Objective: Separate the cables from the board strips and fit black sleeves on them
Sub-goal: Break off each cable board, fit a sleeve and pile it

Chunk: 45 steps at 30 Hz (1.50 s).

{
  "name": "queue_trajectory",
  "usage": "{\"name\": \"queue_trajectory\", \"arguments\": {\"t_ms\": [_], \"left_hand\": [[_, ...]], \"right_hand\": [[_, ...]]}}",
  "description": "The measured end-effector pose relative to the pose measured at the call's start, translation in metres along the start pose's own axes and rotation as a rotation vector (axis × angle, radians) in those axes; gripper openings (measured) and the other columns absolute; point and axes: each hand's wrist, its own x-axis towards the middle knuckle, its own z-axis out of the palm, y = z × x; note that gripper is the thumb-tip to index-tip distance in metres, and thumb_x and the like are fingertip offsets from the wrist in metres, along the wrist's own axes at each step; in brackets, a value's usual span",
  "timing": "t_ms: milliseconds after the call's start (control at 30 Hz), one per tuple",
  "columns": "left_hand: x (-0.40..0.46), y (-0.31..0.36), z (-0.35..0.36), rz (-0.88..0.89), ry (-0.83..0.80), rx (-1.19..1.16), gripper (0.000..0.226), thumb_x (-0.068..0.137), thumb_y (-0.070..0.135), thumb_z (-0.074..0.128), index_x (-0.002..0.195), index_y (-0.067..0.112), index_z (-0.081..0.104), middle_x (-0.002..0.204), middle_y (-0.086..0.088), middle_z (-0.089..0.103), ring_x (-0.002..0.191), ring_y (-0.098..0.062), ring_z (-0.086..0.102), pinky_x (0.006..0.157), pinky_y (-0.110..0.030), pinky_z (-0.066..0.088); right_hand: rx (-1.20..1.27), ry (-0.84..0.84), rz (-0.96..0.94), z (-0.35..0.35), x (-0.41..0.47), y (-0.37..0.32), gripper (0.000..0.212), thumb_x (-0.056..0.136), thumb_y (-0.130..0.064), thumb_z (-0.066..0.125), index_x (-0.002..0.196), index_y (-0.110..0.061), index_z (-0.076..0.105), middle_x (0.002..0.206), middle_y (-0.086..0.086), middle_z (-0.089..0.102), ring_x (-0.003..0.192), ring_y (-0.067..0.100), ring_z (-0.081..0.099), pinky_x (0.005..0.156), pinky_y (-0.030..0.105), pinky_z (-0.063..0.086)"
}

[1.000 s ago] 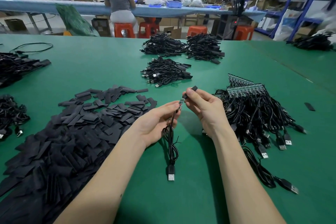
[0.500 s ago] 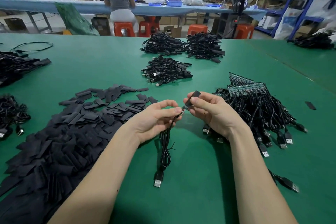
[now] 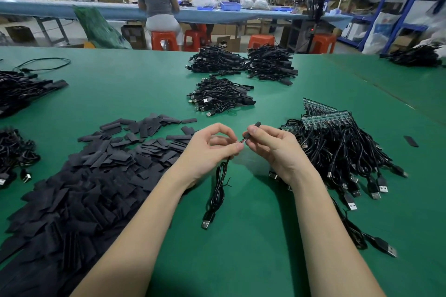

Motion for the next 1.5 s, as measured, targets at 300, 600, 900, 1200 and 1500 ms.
{"name": "queue_trajectory", "arguments": {"t_ms": [300, 600, 900, 1200, 1500], "left_hand": [[-0.001, -0.004, -0.002, 0.06, 0.073, 0.086, 0.016, 0.078, 0.005, 0.084, 0.085, 0.013, 0.072, 0.075, -0.002, 0.075, 0.069, -0.013, 0.072, 0.069, -0.02, 0.056], [-0.002, -0.007, 0.004, 0.123, 0.116, 0.048, 0.016, 0.076, 0.003, 0.086, 0.076, 0.015, 0.076, 0.076, -0.007, 0.077, 0.068, -0.014, 0.071, 0.068, -0.02, 0.055], [-0.001, -0.005, 0.003, 0.114, 0.118, 0.031, 0.012, 0.076, 0.005, 0.086, 0.081, 0.013, 0.077, 0.078, -0.006, 0.077, 0.068, -0.012, 0.072, 0.068, -0.017, 0.054], [-0.001, -0.005, 0.008, 0.102, 0.135, 0.025, 0.014, 0.076, 0.004, 0.086, 0.08, 0.015, 0.077, 0.077, -0.006, 0.077, 0.068, -0.013, 0.072, 0.067, -0.018, 0.054], [-0.002, -0.005, 0.011, 0.09, 0.165, -0.007, 0.012, 0.077, 0.001, 0.084, 0.083, 0.005, 0.075, 0.08, -0.006, 0.078, 0.07, -0.013, 0.073, 0.071, -0.019, 0.055]], "right_hand": [[0.037, 0.081, 0.017, 0.001, 0.004, 0.001, 0.01, 0.08, -0.011, 0.079, 0.084, -0.001, 0.077, 0.084, 0.011, 0.076, 0.071, 0.013, 0.071, 0.07, 0.017, 0.058], [0.044, 0.02, 0.017, 0.003, 0.003, 0.005, 0.022, 0.071, -0.018, 0.081, 0.086, -0.002, 0.078, 0.088, 0.013, 0.076, 0.077, 0.014, 0.072, 0.072, 0.017, 0.058], [0.034, -0.002, 0.009, 0.002, 0.001, 0.004, 0.018, 0.072, -0.023, 0.083, 0.082, -0.008, 0.081, 0.091, 0.01, 0.076, 0.074, 0.012, 0.07, 0.073, 0.018, 0.057], [0.021, 0.025, -0.02, 0.004, 0.0, 0.003, 0.02, 0.073, -0.021, 0.081, 0.086, -0.006, 0.078, 0.09, 0.01, 0.077, 0.071, 0.01, 0.069, 0.069, 0.017, 0.057], [-0.034, -0.014, -0.012, 0.003, 0.0, 0.005, 0.021, 0.083, -0.015, 0.077, 0.098, -0.001, 0.075, 0.091, 0.012, 0.077, 0.075, 0.012, 0.07, 0.072, 0.019, 0.057]]}}
